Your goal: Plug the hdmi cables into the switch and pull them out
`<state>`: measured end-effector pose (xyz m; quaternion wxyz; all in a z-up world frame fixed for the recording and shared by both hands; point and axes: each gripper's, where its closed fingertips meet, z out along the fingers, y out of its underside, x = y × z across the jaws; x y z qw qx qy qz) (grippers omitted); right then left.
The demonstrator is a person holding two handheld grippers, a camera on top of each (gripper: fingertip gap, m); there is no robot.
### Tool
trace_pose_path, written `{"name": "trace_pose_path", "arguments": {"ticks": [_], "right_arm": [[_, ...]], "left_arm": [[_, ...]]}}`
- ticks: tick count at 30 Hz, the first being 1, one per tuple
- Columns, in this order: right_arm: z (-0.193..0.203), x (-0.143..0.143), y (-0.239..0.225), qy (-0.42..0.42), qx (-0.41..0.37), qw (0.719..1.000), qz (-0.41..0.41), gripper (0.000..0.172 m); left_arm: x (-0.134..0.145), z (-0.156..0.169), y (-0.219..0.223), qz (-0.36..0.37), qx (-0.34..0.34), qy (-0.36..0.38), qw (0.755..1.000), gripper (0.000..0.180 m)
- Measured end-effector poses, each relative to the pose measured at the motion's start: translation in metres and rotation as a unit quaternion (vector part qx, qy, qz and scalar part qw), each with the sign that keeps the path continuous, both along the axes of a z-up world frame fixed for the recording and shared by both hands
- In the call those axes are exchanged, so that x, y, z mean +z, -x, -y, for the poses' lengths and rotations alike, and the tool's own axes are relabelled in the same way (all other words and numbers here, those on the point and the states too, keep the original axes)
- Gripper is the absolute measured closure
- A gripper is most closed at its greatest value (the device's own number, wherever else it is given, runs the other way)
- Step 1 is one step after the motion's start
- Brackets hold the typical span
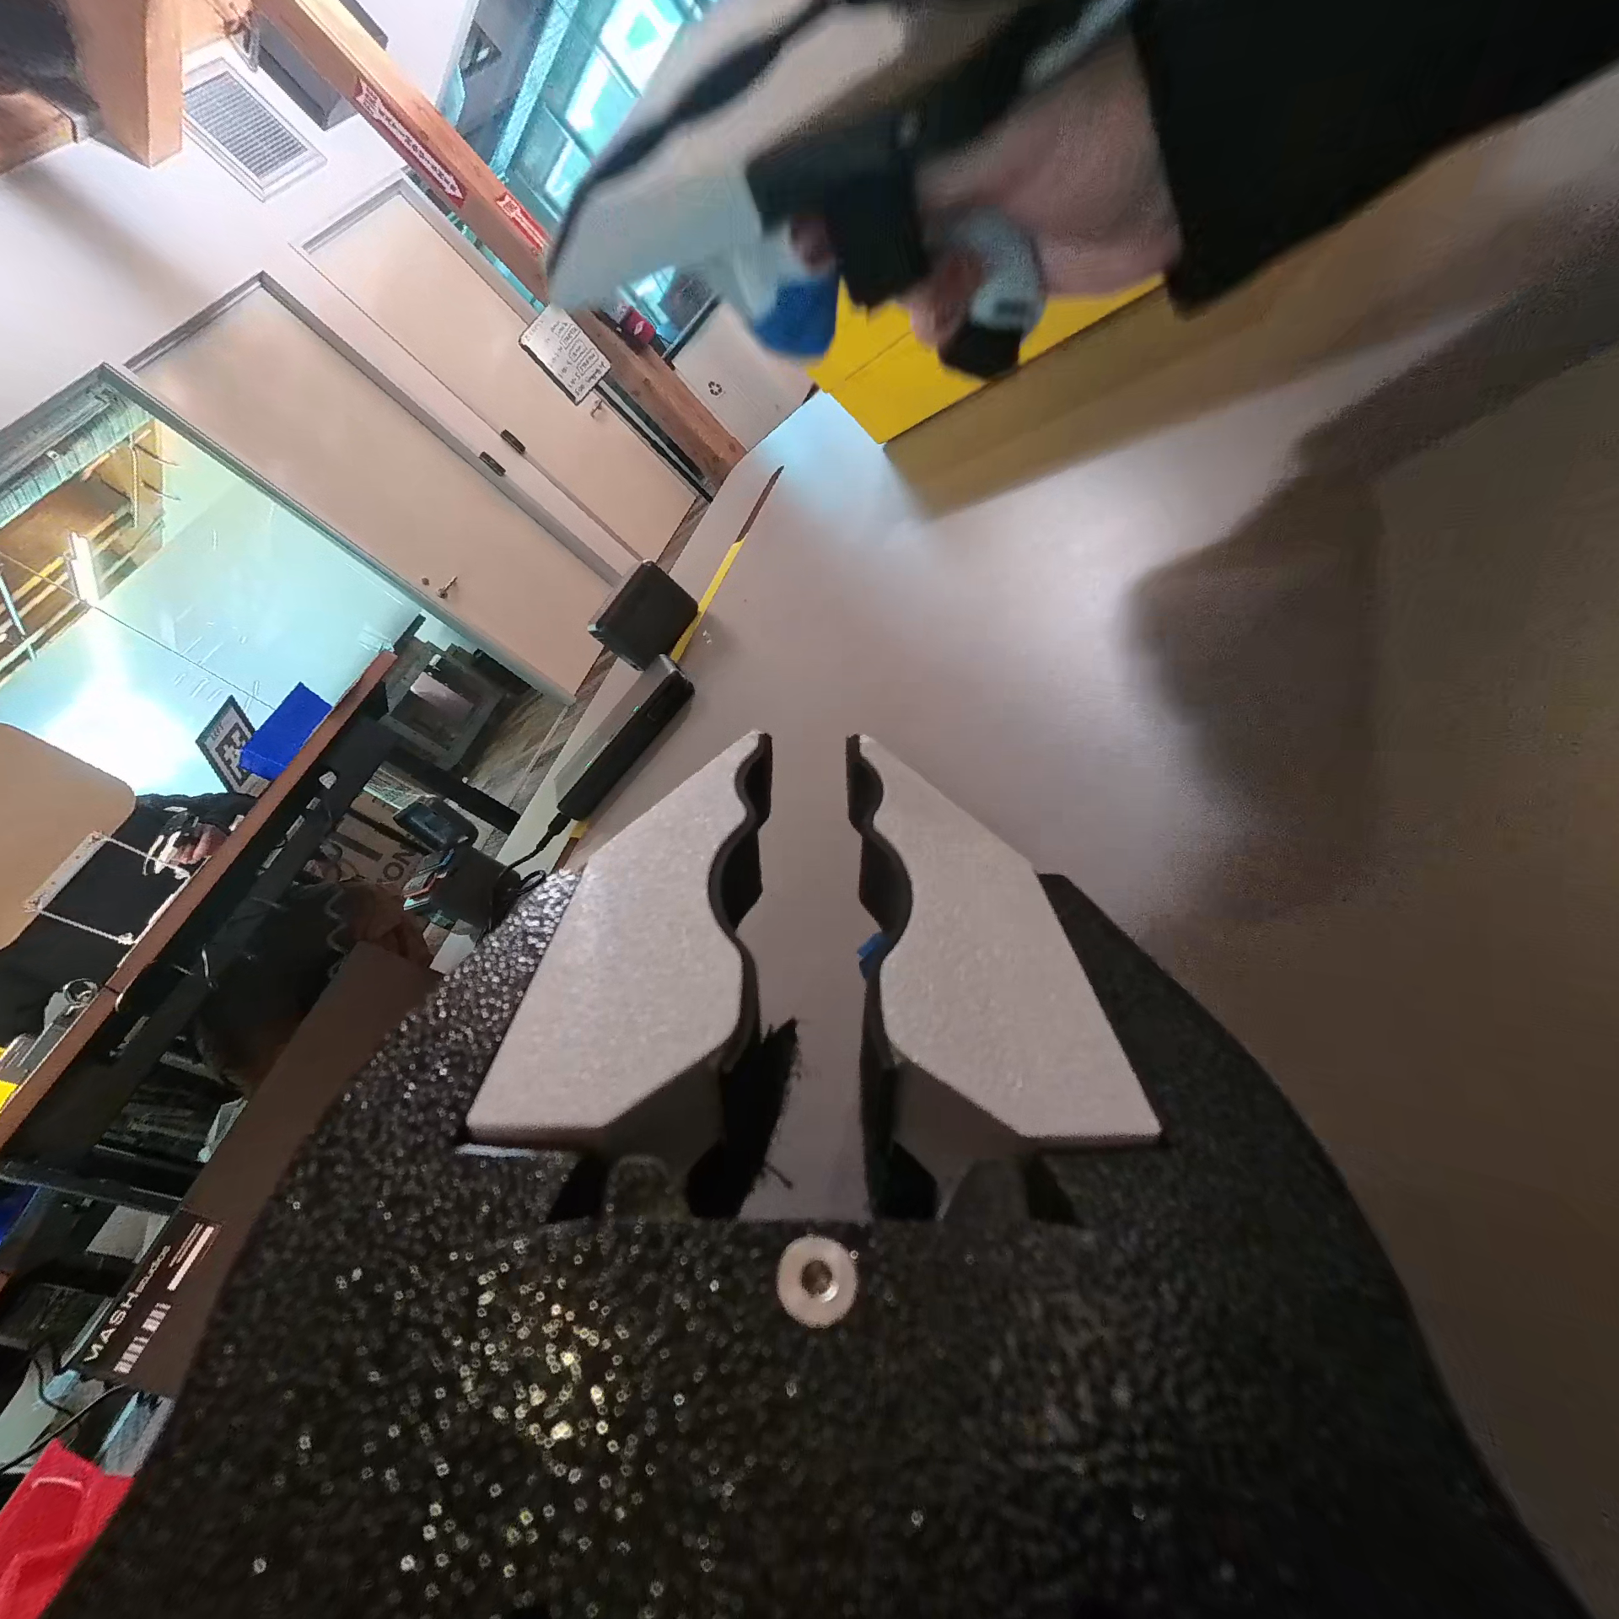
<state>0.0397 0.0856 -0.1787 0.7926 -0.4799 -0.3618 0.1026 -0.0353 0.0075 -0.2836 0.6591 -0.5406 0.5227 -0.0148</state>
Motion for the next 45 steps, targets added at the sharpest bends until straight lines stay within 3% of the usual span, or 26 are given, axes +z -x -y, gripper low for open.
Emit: {"name": "trace_pose_path", "arguments": {"ticks": [5, 13, 16, 20, 23, 24, 27, 28, 31, 37, 39, 43, 45], "right_arm": [[-0.033, -0.044, 0.015, 0.072, -0.028, 0.993, -0.089, 0.164], [-0.013, -0.057, 0.047, 0.023, 0.014, 1.000, 0.013, 0.165], [-0.008, -0.059, 0.051, 0.025, 0.035, 0.999, 0.020, 0.165], [-0.007, -0.053, 0.042, 0.055, 0.057, 0.996, -0.028, 0.165], [-0.011, -0.051, 0.037, 0.079, 0.064, 0.993, -0.057, 0.165], [-0.013, -0.051, 0.036, 0.085, 0.066, 0.992, -0.063, 0.165], [-0.015, -0.052, 0.035, 0.097, 0.069, 0.990, -0.072, 0.165], [-0.015, -0.052, 0.035, 0.098, 0.069, 0.990, -0.073, 0.165], [-0.014, -0.051, 0.036, 0.100, 0.074, 0.989, -0.076, 0.165], [-0.009, -0.052, 0.042, 0.092, 0.084, 0.990, -0.064, 0.165], [-0.007, -0.051, 0.043, 0.088, 0.087, 0.990, -0.060, 0.165], [-0.005, -0.051, 0.044, 0.083, 0.091, 0.991, -0.054, 0.165], [-0.005, -0.051, 0.045, 0.084, 0.093, 0.991, -0.053, 0.165]], "left_arm": [[-0.005, 0.000, -0.001, -0.022, 0.000, -0.004, 1.000, 0.166], [0.015, 0.009, -0.011, -0.046, 0.006, -0.088, 0.995, 0.150], [0.024, 0.019, -0.022, -0.045, -0.005, -0.085, 0.995, 0.146], [0.058, 0.042, -0.021, -0.075, 0.015, -0.087, 0.993, 0.141], [0.088, 0.051, 0.016, -0.146, 0.061, -0.090, 0.983, 0.138], [0.097, 0.051, 0.036, -0.178, 0.079, -0.078, 0.978, 0.134], [0.131, 0.038, 0.116, -0.242, 0.173, -0.008, 0.955, 0.090], [0.134, 0.037, 0.139, -0.258, 0.186, 0.042, 0.947, 0.088], [0.119, 0.035, 0.199, -0.329, 0.196, 0.188, 0.904, 0.095], [0.069, 0.024, 0.257, -0.440, 0.203, 0.327, 0.812, 0.116], [0.056, 0.020, 0.257, -0.439, 0.202, 0.356, 0.800, 0.110], [0.038, 0.012, 0.254, -0.468, 0.196, 0.364, 0.781, 0.117], [0.042, 0.007, 0.260, -0.496, 0.207, 0.352, 0.766, 0.144]]}}
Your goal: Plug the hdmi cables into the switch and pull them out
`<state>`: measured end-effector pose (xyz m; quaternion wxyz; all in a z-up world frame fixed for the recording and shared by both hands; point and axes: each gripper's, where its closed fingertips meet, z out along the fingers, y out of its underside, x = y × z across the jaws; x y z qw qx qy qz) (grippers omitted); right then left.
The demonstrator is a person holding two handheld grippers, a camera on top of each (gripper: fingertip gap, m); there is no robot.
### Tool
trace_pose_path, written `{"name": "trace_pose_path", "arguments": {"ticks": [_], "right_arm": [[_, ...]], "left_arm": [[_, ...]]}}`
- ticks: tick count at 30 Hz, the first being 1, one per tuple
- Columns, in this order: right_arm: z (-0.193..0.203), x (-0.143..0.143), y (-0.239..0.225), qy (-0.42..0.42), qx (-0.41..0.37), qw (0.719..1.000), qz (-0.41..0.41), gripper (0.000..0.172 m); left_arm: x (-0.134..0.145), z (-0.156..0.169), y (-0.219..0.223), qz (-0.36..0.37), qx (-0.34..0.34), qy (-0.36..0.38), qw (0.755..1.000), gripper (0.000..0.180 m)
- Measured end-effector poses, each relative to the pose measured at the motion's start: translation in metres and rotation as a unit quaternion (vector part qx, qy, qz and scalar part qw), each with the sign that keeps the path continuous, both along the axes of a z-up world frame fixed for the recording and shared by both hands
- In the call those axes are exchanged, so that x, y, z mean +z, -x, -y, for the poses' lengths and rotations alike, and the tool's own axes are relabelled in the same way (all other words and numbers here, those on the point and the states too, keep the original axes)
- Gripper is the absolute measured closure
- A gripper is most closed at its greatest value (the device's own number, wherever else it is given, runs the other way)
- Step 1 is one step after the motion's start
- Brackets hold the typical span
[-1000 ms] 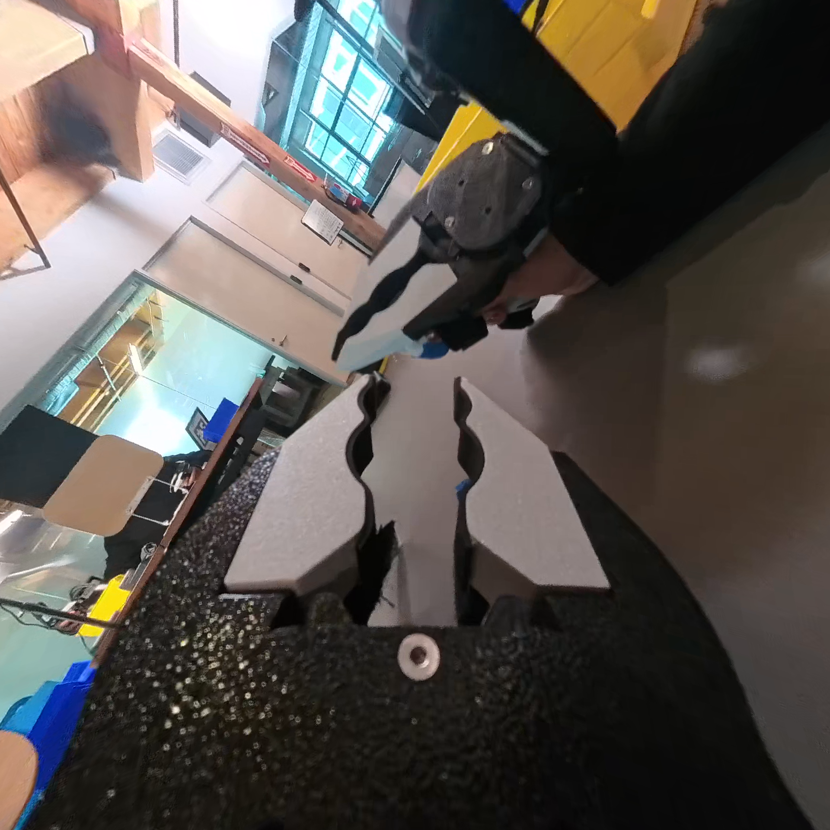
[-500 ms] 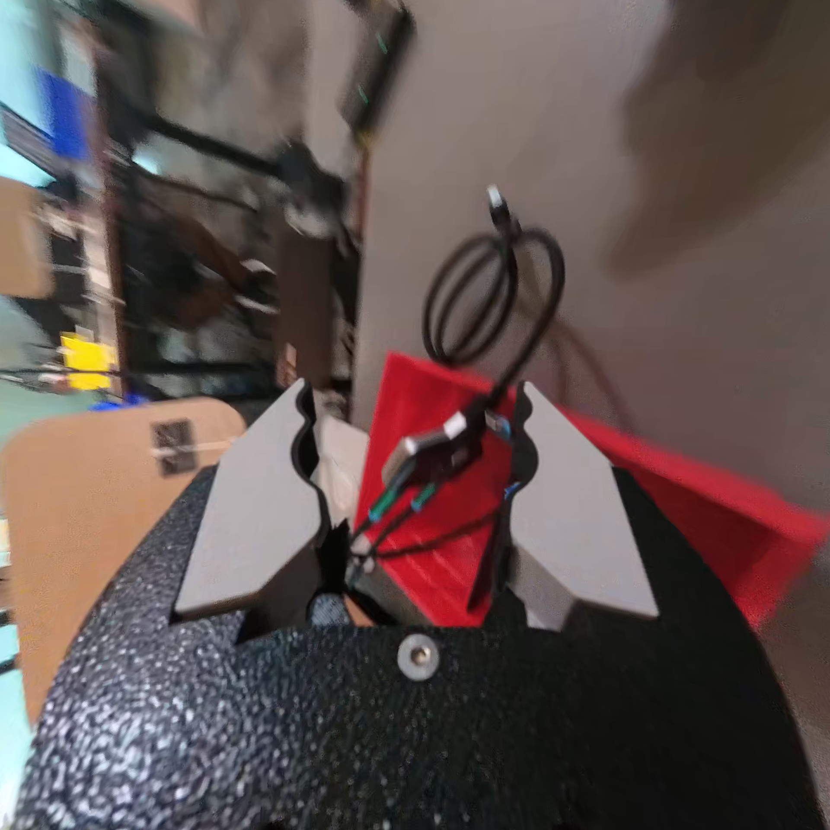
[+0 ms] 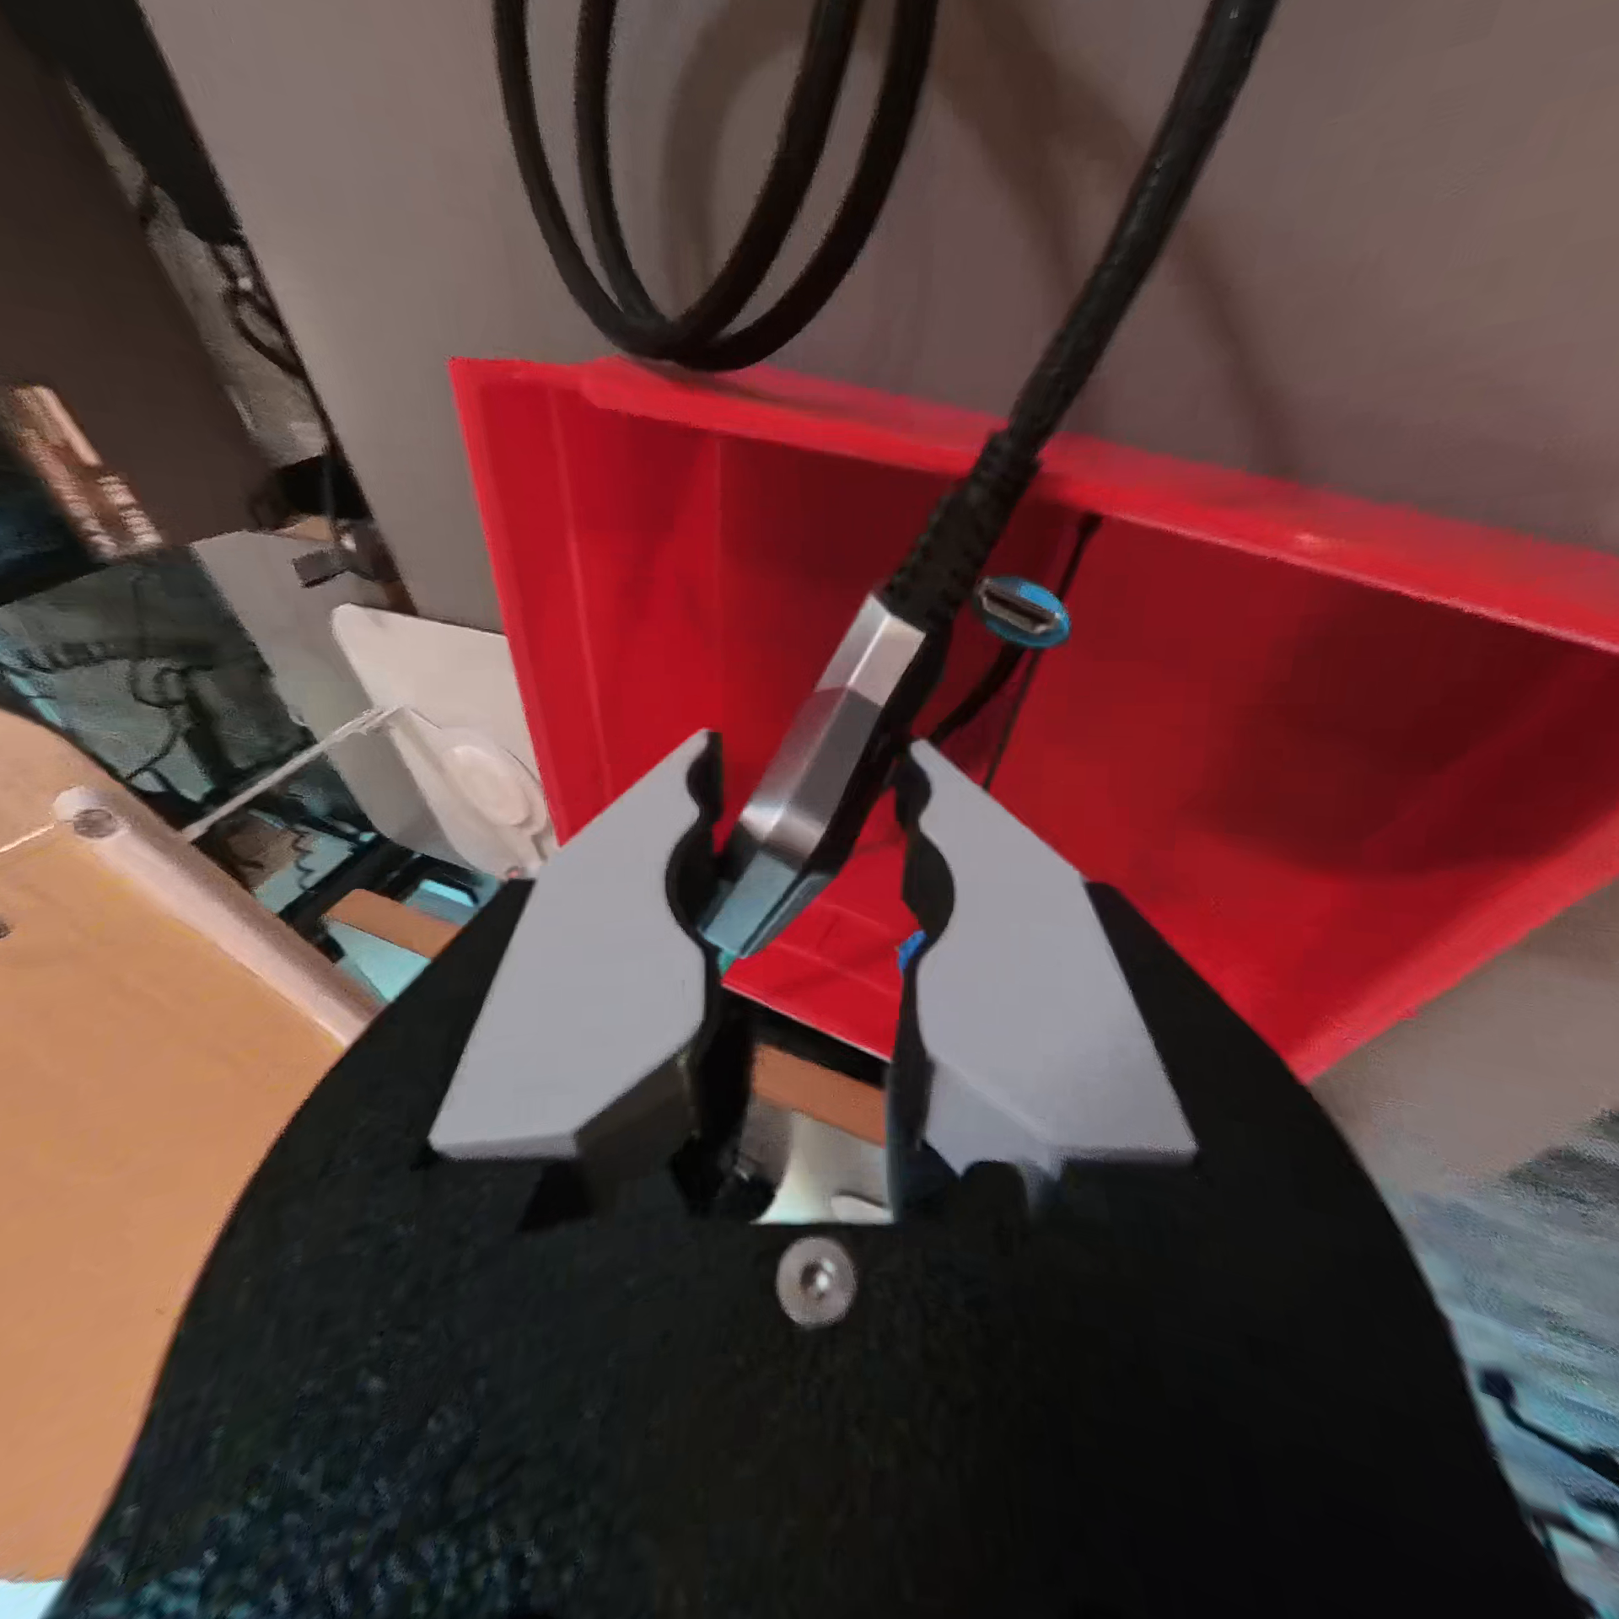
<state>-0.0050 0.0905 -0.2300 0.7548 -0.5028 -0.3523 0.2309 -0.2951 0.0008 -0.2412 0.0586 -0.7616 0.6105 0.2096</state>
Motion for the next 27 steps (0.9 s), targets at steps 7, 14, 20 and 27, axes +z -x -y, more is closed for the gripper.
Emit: {"name": "trace_pose_path", "arguments": {"ticks": [7, 14, 20, 27], "right_arm": [[0.000, 0.001, -0.001, -0.004, -0.002, 1.000, 0.001, 0.165], [-0.006, 0.004, -0.008, -0.005, -0.018, 1.000, -0.006, 0.166], [-0.005, 0.005, -0.011, -0.013, -0.028, 0.999, -0.007, 0.167], [-0.004, 0.007, -0.015, -0.022, -0.035, 0.999, -0.005, 0.167]], "left_arm": [[0.031, 0.016, 0.002, 0.002, 0.044, 0.011, 0.999, 0.157], [0.145, 0.013, -0.038, 0.068, -0.021, -0.238, 0.969, 0.161], [0.227, -0.003, -0.102, 0.186, -0.084, -0.422, 0.883, 0.162], [0.272, -0.041, -0.183, 0.476, -0.062, -0.464, 0.745, 0.162]]}}
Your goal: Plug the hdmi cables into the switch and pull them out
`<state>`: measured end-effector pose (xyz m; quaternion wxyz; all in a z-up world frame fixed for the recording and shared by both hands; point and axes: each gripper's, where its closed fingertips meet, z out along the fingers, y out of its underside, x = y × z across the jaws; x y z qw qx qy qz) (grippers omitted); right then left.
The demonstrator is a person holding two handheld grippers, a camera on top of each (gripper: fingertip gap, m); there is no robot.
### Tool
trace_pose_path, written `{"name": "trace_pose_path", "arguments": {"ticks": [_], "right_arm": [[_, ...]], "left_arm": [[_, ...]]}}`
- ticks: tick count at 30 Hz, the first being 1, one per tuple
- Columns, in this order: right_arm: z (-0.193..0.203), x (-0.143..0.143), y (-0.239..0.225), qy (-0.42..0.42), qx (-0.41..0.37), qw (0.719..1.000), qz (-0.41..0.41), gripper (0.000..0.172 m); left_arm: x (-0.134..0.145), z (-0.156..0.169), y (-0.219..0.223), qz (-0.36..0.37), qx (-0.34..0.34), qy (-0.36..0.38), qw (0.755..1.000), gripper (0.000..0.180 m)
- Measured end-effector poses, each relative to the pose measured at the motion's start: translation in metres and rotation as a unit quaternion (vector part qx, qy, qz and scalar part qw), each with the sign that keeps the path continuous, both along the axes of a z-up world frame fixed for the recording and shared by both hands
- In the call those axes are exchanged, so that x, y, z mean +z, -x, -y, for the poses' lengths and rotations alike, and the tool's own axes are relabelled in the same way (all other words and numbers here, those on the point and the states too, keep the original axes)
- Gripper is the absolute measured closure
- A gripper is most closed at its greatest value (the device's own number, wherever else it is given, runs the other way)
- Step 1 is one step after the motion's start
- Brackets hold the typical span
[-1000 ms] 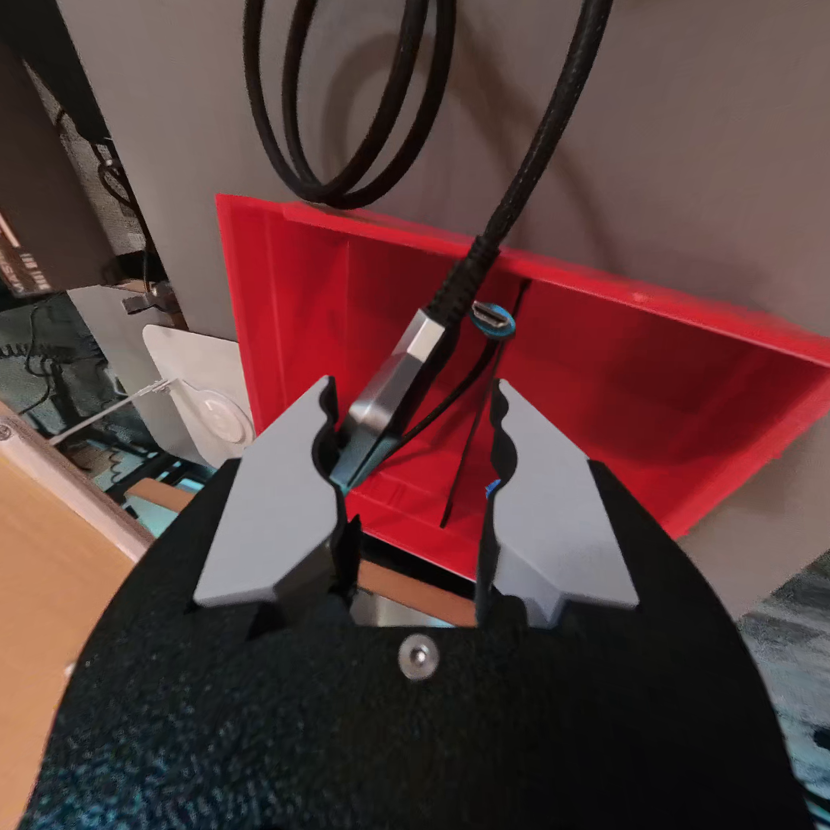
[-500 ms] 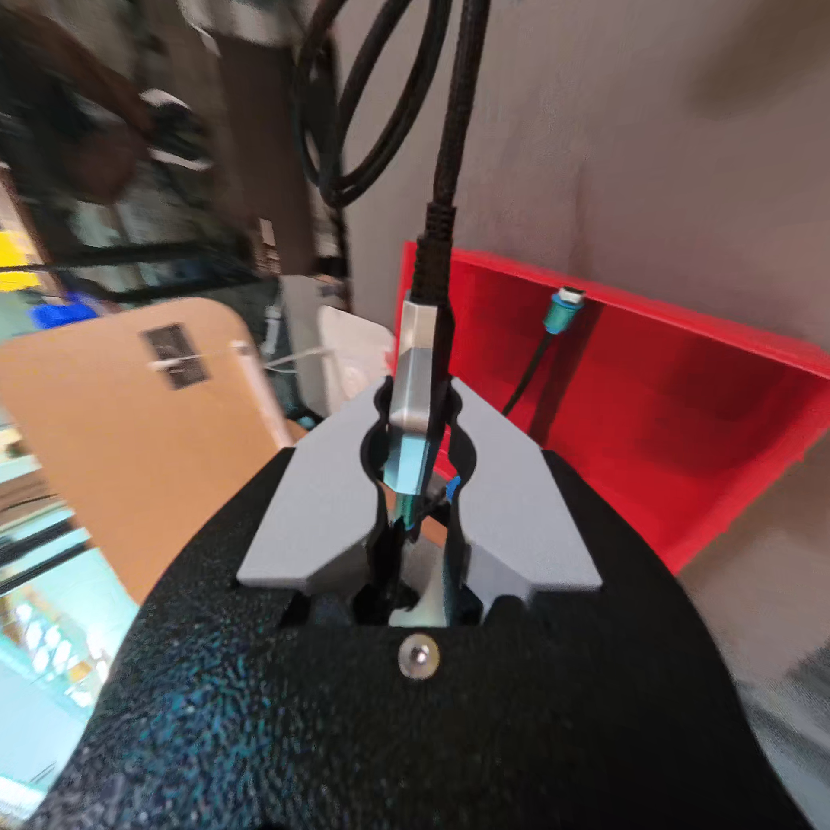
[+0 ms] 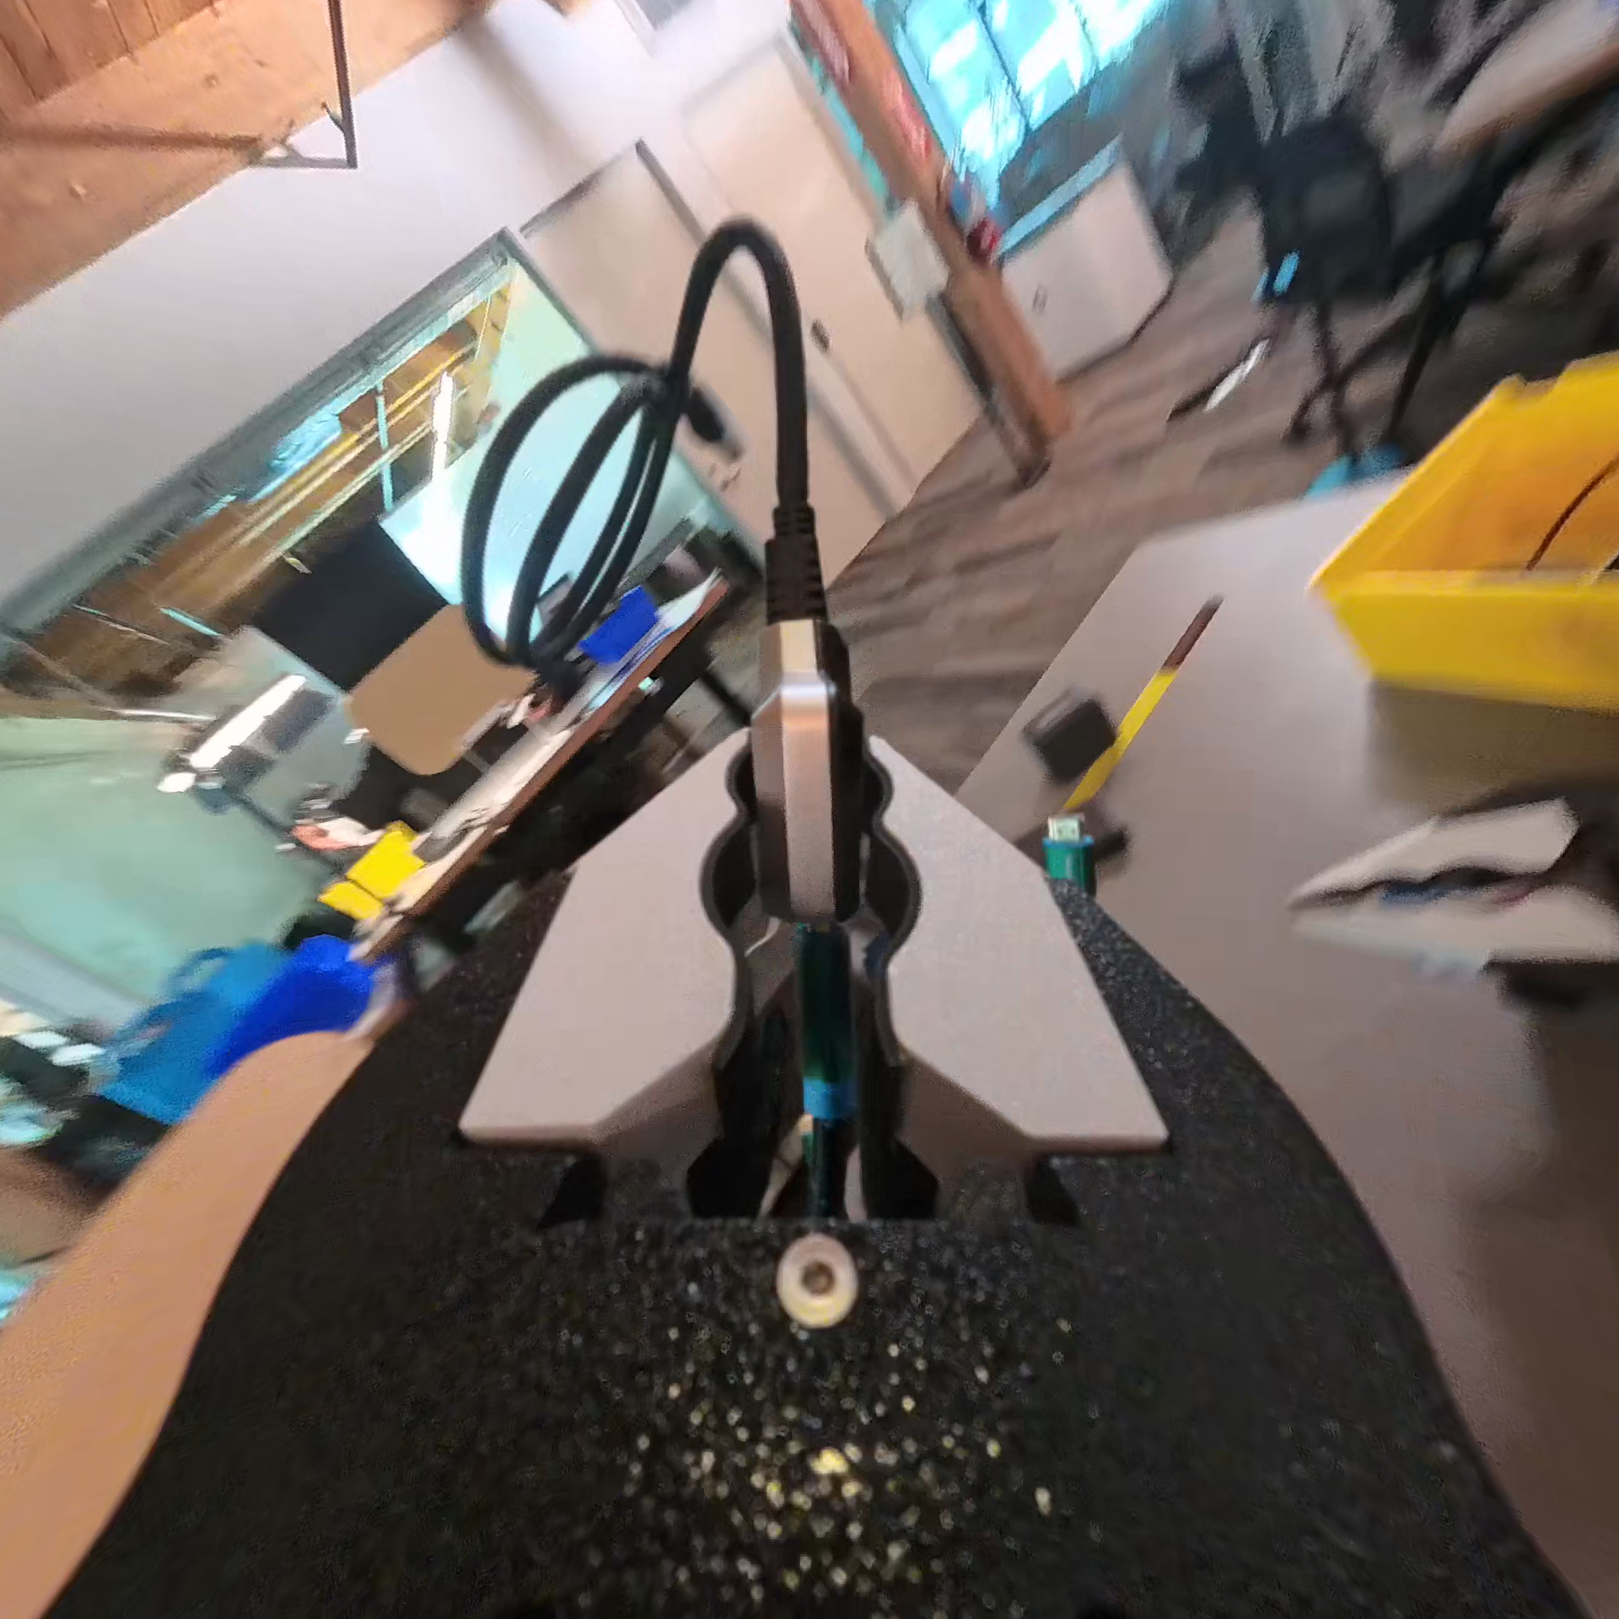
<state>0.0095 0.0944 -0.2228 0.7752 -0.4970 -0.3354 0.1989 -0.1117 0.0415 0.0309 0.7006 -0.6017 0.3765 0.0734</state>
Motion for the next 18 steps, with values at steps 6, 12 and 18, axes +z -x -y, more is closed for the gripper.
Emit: {"name": "trace_pose_path", "arguments": {"ticks": [6, 12, 18], "right_arm": [[-0.011, 0.010, -0.020, -0.010, -0.046, 0.999, -0.025, 0.167], [-0.048, 0.016, -0.077, -0.017, -0.172, 0.984, -0.033, 0.172], [-0.065, 0.042, -0.144, -0.024, -0.280, 0.956, -0.085, 0.172]], "left_arm": [[-0.030, -0.042, -0.034, 0.256, -0.104, 0.092, 0.957, 0.162], [-0.103, -0.083, -0.040, 0.478, -0.139, 0.170, 0.850, 0.162], [-0.177, -0.101, -0.038, 0.612, -0.112, 0.179, 0.762, 0.163]]}}
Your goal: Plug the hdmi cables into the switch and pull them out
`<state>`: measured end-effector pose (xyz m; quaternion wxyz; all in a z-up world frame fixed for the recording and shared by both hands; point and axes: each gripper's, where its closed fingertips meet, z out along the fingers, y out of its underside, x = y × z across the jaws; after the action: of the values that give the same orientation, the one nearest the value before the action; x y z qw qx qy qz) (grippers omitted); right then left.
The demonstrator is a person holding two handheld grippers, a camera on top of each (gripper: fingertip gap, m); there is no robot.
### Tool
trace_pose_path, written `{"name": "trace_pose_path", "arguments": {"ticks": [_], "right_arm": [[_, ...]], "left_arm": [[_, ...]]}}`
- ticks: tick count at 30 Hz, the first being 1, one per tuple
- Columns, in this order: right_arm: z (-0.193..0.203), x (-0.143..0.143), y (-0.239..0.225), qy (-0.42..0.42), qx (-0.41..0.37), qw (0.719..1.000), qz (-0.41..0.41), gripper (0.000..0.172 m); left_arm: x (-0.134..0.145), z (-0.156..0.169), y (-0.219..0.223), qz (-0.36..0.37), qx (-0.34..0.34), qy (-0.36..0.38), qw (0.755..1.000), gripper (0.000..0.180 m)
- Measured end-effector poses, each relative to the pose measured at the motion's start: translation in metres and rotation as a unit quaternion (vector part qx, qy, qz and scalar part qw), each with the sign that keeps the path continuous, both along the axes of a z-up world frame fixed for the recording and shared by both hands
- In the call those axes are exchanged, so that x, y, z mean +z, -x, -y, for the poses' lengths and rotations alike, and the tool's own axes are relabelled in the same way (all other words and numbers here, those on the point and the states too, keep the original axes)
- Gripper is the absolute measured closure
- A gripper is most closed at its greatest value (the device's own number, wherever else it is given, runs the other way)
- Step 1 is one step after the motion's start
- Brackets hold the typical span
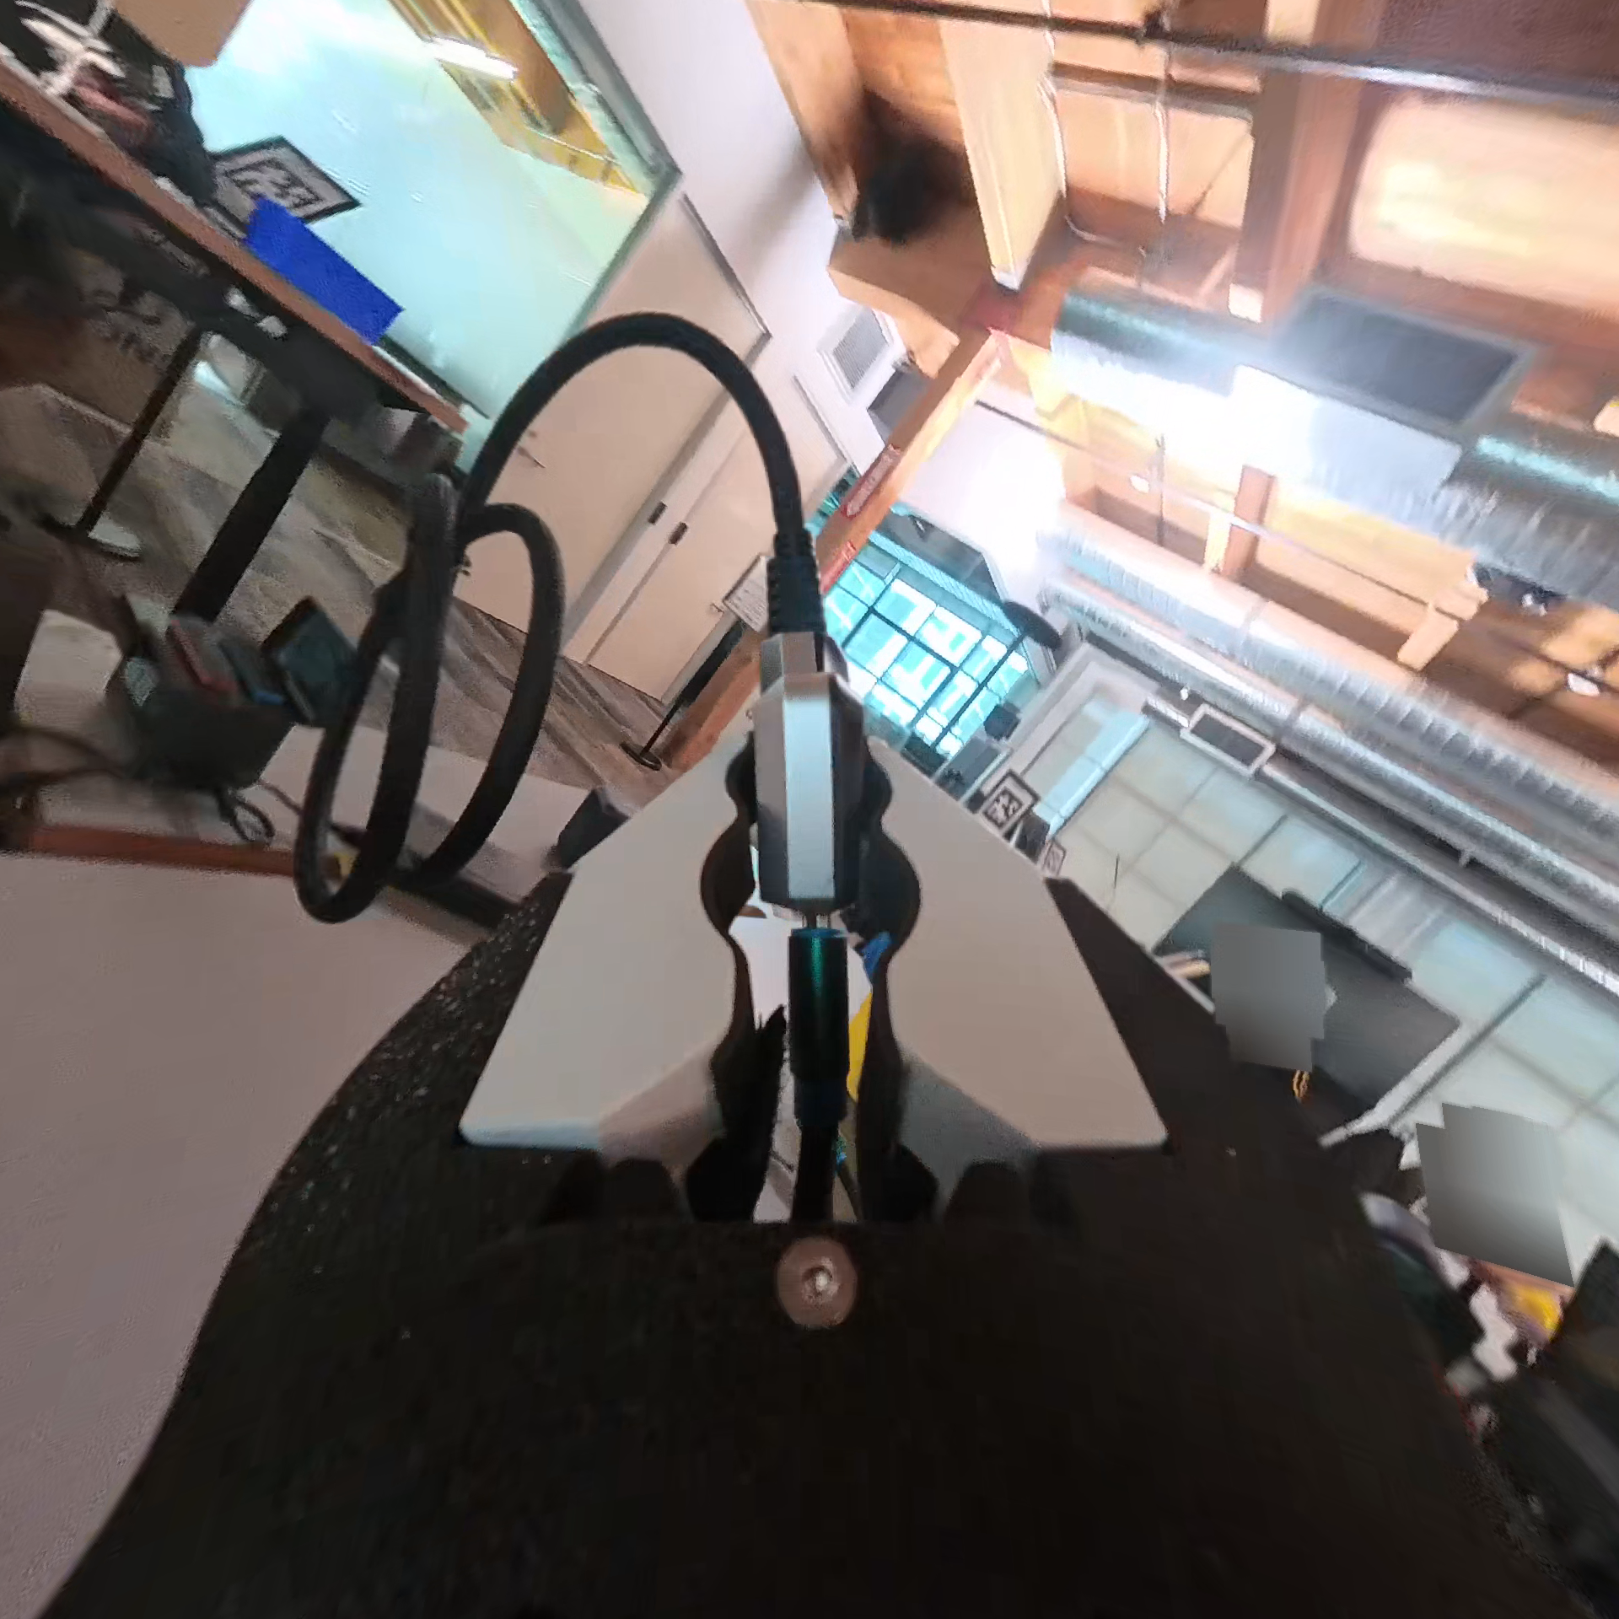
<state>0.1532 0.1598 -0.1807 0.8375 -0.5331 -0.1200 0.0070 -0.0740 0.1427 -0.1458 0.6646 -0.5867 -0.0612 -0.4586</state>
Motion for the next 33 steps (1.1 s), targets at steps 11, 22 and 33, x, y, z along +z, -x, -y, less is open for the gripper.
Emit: {"name": "trace_pose_path", "arguments": {"ticks": [11, 22, 33], "right_arm": [[0.050, -0.057, 0.144, 0.181, 0.280, 0.928, 0.167, 0.138], [0.045, -0.131, 0.175, 0.303, 0.271, 0.865, 0.295, 0.162], [0.041, -0.137, 0.138, 0.341, 0.327, 0.828, 0.303, 0.165]], "left_arm": [[-0.089, -0.013, 0.015, 0.128, 0.123, 0.063, 0.982, 0.163], [-0.088, 0.003, 0.005, 0.076, 0.052, 0.006, 0.996, 0.144], [-0.088, 0.071, -0.003, -0.398, 0.077, -0.094, 0.909, 0.131]]}}
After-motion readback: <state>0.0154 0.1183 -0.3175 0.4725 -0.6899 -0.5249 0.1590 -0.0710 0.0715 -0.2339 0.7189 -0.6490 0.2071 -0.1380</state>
